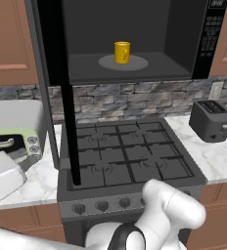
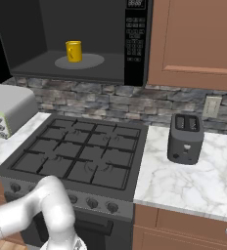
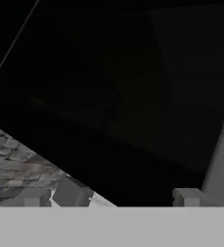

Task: Pick the mug from the counter and place it inside the microwave. Then close the microwave.

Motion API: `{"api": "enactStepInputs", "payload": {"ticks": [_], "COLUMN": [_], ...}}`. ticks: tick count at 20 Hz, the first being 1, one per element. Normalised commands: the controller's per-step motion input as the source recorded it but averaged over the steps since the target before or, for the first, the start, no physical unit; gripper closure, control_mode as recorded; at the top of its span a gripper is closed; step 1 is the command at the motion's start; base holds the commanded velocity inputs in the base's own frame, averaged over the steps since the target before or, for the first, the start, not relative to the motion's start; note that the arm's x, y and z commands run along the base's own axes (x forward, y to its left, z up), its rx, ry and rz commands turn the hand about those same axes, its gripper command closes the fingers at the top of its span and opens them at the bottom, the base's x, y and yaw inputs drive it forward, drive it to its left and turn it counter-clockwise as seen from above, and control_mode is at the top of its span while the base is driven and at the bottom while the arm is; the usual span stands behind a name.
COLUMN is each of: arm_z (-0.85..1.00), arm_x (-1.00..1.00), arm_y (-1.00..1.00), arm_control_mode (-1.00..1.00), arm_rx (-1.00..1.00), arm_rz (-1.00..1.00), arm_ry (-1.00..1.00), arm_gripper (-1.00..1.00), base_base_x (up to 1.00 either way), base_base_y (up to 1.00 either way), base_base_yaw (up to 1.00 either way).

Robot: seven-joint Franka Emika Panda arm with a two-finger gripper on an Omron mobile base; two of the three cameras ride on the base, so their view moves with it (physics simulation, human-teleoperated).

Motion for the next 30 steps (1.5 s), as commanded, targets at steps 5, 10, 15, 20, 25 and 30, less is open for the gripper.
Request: {"api": "enactStepInputs", "payload": {"ticks": [5, 10, 15, 20, 25, 30], "arm_z": [0.15, 0.29, 0.19, 0.05, 0.11, 0.16], "arm_x": [0.13, -0.21, -0.23, -0.07, 0.00, 0.00], "arm_y": [-0.11, -0.33, -0.62, -0.88, -0.95, -0.86], "arm_control_mode": [-1.00, -1.00, -1.00, -1.00, -1.00, -1.00], "arm_rx": [0.00, 0.04, 0.09, 0.12, 0.09, 0.07], "arm_rz": [0.11, 0.05, 0.01, 0.00, 0.01, 0.05], "arm_ry": [0.14, 0.01, 0.00, 0.00, 0.00, 0.03], "arm_gripper": [-1.00, -1.00, -1.00, -1.00, -1.00, -1.00], "base_base_x": [0.00, 0.00, 0.00, 0.00, 0.00, 0.00], "base_base_y": [0.00, 0.00, 0.00, 0.00, 0.00, 0.00], "base_base_yaw": [0.00, 0.00, 0.00, 0.00, 0.00, 0.00]}}
